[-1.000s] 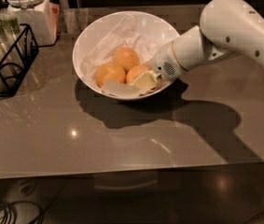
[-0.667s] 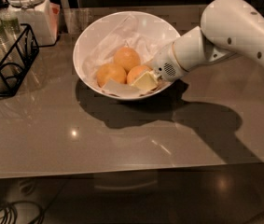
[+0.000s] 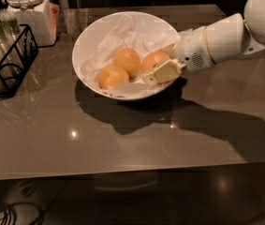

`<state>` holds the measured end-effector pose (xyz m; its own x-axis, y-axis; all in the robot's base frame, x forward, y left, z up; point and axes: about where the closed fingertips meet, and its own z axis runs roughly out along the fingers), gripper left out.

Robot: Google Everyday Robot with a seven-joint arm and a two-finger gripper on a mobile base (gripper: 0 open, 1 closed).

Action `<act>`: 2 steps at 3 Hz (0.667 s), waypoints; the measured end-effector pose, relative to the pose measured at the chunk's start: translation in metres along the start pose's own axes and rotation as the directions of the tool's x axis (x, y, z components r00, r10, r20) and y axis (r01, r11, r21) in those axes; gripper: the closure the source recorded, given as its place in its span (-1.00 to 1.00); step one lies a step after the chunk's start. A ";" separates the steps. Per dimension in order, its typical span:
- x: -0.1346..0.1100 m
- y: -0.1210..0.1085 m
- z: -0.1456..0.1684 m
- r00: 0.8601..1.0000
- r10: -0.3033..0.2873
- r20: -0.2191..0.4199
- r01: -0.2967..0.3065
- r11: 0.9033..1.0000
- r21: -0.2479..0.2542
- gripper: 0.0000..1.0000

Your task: Pick orange from white bowl

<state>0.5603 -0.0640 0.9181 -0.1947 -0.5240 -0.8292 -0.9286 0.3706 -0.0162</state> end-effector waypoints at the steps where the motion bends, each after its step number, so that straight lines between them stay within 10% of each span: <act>1: -0.015 0.012 -0.044 0.998 -0.026 0.055 0.025 1.000 0.008 1.00; 2: -0.013 0.038 -0.084 0.997 0.011 0.082 -0.012 1.000 0.007 1.00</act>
Offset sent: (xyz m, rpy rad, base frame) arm -0.1076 -0.0797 0.0772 0.1260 0.0089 -0.0535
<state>0.5005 -0.1075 0.9752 -0.1786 -0.4548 -0.8725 -0.9240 0.3822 -0.0100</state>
